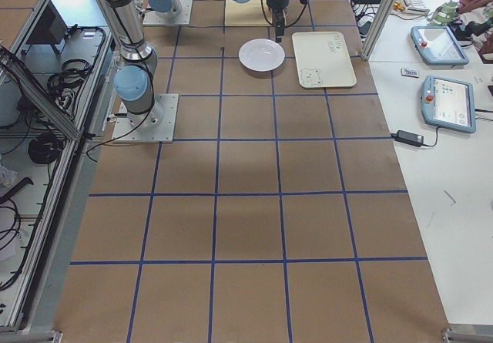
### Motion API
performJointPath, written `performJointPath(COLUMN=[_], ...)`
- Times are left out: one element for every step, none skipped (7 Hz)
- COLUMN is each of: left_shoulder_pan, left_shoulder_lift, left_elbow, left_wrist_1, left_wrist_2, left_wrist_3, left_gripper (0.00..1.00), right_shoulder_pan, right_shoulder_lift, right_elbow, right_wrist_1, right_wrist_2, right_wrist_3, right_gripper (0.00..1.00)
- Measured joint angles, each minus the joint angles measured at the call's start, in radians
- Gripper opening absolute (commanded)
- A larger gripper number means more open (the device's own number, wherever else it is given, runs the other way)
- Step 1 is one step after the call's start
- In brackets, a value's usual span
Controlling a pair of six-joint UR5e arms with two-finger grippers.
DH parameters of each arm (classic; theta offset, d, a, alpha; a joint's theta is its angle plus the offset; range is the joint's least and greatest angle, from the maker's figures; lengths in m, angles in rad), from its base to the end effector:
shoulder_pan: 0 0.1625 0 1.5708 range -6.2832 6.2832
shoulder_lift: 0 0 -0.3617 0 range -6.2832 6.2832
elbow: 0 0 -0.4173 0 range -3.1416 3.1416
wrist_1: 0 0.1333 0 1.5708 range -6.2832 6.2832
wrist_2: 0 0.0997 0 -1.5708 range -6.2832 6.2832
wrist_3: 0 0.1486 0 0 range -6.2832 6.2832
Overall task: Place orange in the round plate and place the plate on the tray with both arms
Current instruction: 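Carry the orange with the left gripper over the white plate and lower it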
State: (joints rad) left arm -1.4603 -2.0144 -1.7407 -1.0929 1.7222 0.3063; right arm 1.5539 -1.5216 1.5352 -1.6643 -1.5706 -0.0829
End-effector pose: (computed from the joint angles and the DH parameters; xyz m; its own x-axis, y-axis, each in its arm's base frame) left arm -0.0468 -0.5841 0.0899 -0.9719 0.2123 -0.1017 0.1928 0.9657 0.1740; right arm 0.1241 -0.5485 0.3779 -0.9978 -0.0657 0.0064 -0.0660 0.9946 -0.0796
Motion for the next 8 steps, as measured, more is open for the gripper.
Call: performJointPath(left_shoulder_pan=[0.0, 0.0, 0.0, -0.002, -0.012, -0.035, -0.078, -0.149], left_shoulder_lift=[-0.009, -0.015, -0.016, -0.012, 0.003, 0.021, 0.039, 0.051], left_elbow=[0.009, 0.014, 0.017, 0.019, 0.028, 0.04, 0.045, 0.046], left_wrist_1=[0.001, 0.002, 0.003, 0.003, -0.006, -0.029, -0.056, -0.074], left_wrist_2=[-0.01, -0.013, -0.014, -0.015, -0.037, -0.093, -0.164, -0.246], left_wrist_3=[0.001, 0.001, -0.001, -0.009, -0.038, -0.088, -0.152, -0.247], left_gripper=[0.5, 0.28, 0.23, 0.22, 0.22, 0.22, 0.22, 0.22], right_shoulder_pan=[0.0, 0.0, 0.0, 0.0, 0.0, -0.001, -0.001, -0.002], right_shoulder_lift=[0.0, 0.0, 0.0, -0.001, -0.002, -0.002, -0.003, -0.003], right_elbow=[0.0, 0.0, 0.0, 0.0, 0.0, 0.0, 0.0, 0.0], right_wrist_1=[0.0, 0.0, 0.0, 0.0, 0.0, 0.0, 0.0, 0.0], right_wrist_2=[0.001, 0.002, 0.002, 0.002, 0.0, -0.002, -0.004, -0.006], right_wrist_3=[-0.001, -0.001, 0.0, 0.001, 0.001, -0.001, -0.002, -0.002], right_gripper=[1.0, 1.0, 1.0, 1.0, 1.0, 1.0, 1.0, 1.0])
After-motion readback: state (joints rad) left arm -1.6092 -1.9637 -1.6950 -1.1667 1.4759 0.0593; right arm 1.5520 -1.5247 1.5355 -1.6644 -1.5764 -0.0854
